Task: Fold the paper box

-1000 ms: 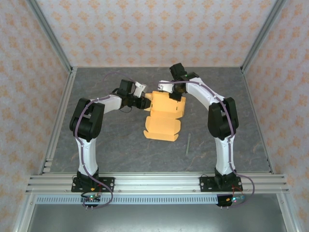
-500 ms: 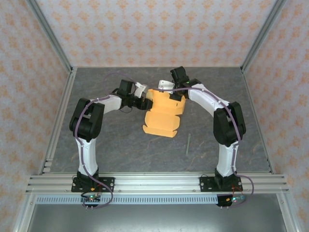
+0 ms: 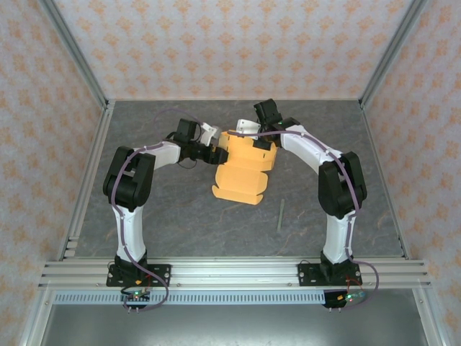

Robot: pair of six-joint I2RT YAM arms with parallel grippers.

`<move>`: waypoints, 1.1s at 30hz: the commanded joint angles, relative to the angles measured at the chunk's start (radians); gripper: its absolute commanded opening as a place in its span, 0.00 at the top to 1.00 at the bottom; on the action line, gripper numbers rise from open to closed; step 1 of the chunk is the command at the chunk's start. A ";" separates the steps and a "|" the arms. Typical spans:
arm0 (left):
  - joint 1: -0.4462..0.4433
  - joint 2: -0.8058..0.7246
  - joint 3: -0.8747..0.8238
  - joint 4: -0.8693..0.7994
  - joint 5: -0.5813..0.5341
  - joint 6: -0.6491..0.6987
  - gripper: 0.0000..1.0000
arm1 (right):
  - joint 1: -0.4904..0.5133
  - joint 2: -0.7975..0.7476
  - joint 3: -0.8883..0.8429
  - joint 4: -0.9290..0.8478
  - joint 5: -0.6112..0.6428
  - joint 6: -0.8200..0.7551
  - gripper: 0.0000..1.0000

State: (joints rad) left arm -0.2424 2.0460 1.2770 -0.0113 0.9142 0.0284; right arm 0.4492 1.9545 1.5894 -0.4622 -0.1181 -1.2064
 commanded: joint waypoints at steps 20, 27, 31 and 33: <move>-0.010 -0.065 -0.063 0.085 -0.025 0.041 0.33 | 0.051 -0.100 -0.118 0.194 0.132 -0.071 1.00; 0.001 -0.076 -0.060 0.091 -0.006 0.050 0.33 | 0.055 -0.108 -0.158 0.239 0.149 -0.113 1.00; 0.016 -0.088 -0.071 0.060 -0.039 0.053 0.33 | 0.054 -0.108 -0.159 0.240 0.137 -0.121 1.00; 0.024 -0.096 -0.081 0.027 -0.075 0.049 0.32 | 0.052 -0.112 -0.156 0.240 0.127 -0.121 1.00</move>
State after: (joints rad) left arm -0.2382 2.0094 1.2125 0.0376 0.8757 0.0544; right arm 0.4980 1.8820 1.4403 -0.2352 0.0082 -1.3079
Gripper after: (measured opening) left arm 0.674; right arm 0.045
